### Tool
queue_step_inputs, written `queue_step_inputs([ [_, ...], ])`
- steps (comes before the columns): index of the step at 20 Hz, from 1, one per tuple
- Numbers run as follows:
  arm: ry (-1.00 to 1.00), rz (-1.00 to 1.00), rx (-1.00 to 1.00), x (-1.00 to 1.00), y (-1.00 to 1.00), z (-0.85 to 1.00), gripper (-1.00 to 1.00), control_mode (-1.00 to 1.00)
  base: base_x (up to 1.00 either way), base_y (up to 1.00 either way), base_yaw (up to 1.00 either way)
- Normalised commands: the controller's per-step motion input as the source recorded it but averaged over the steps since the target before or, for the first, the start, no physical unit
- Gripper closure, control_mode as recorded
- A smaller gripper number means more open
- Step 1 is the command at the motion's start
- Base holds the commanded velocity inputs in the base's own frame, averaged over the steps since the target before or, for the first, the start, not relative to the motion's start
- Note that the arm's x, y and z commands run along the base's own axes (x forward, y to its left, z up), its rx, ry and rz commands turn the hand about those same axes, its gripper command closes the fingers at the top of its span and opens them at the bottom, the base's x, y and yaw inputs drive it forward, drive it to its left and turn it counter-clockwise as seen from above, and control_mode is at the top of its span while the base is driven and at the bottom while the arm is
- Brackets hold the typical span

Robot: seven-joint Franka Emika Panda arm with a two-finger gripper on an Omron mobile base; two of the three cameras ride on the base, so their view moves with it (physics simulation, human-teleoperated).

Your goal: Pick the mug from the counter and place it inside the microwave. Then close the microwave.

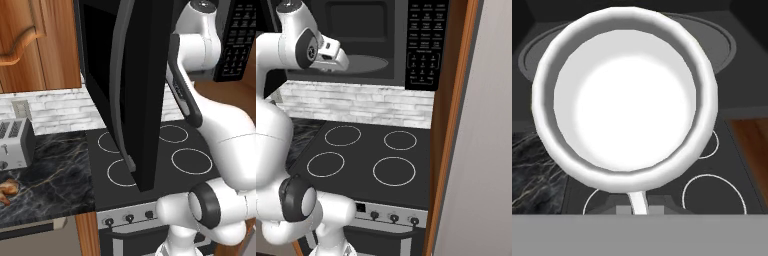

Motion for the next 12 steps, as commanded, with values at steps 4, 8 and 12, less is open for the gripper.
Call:
queue_step_inputs([
  [4,0.00,0.00,0.00,0.36,0.00,0.00,1.00,-1.00,0.00,0.00,0.00],
  [8,0.01,0.00,0.00,0.38,0.00,0.00,1.00,-1.00,0.00,0.00,0.00],
  [12,0.04,0.00,0.00,0.41,0.00,0.00,1.00,-1.00,0.00,0.00,0.00],
])
